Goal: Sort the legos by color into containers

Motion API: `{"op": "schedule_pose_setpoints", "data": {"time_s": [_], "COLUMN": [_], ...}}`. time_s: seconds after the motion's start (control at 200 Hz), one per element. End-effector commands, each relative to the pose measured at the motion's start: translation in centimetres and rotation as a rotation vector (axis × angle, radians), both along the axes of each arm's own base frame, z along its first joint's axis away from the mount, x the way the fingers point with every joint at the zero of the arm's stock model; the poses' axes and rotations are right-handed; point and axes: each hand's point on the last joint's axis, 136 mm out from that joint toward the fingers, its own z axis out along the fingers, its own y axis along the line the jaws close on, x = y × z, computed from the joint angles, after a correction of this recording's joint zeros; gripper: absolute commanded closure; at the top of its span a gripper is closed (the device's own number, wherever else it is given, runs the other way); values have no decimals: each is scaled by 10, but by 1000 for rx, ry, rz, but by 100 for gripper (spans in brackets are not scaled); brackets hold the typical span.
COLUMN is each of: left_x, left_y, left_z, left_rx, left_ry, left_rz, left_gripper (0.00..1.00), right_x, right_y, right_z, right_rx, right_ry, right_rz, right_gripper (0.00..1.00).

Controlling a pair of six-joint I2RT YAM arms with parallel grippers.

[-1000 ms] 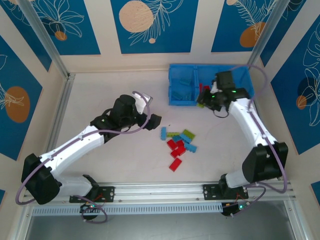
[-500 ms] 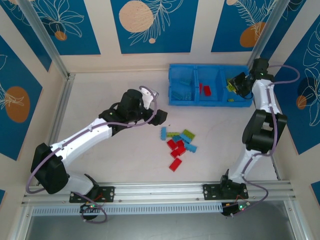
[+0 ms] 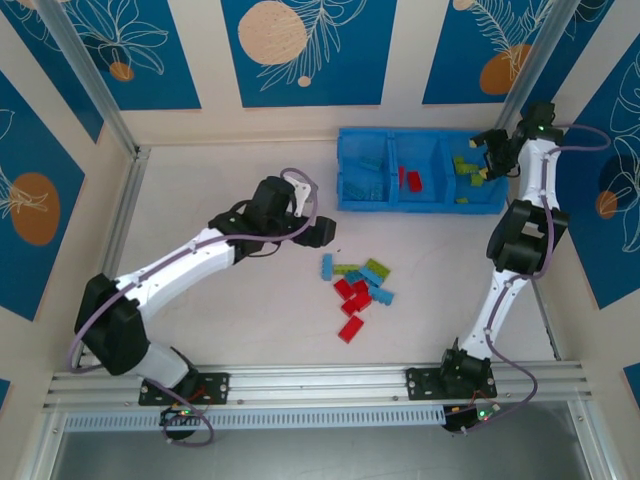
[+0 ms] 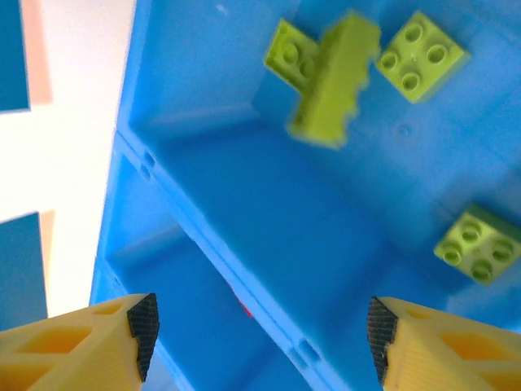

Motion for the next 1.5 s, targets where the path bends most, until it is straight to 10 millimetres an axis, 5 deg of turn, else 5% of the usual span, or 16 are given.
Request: {"op": "schedule_pose_setpoints", "data": {"time_s": [0.0, 0.27, 0.525, 0.8, 1.025, 1.185, 1.395, 1.495], "left_x": [-3, -10, -10, -7, -12, 2, 55, 95], "left_y": [3, -1, -19, -31, -29, -38, -70, -80], "left_z": [-14, -68, -115, -153, -175, -143, -7, 40], "left_rx": [26, 127, 153, 236, 268, 206, 10, -29], "left_ry": [126, 362, 529, 640, 692, 615, 211, -38], "left_rz": [67, 106, 115, 87, 102, 94, 31, 55], "left_gripper": [13, 18, 18, 37, 62, 79, 80, 80], "right_x": [-37, -135, -233, -284, -294, -291, -283, -279], "right_y": [29, 115, 210, 225, 221, 221, 223, 224], "right_z": [37, 53, 40, 14, 13, 16, 24, 22], "right_rx": [57, 131, 20, -3, -20, -34, -70, -74], "right_ry": [-35, -84, -32, 60, 51, 41, 6, 7], "right_rz": [44, 221, 411, 449, 432, 435, 443, 439], "right_gripper": [29, 29, 29, 29, 29, 29, 29, 29]}}
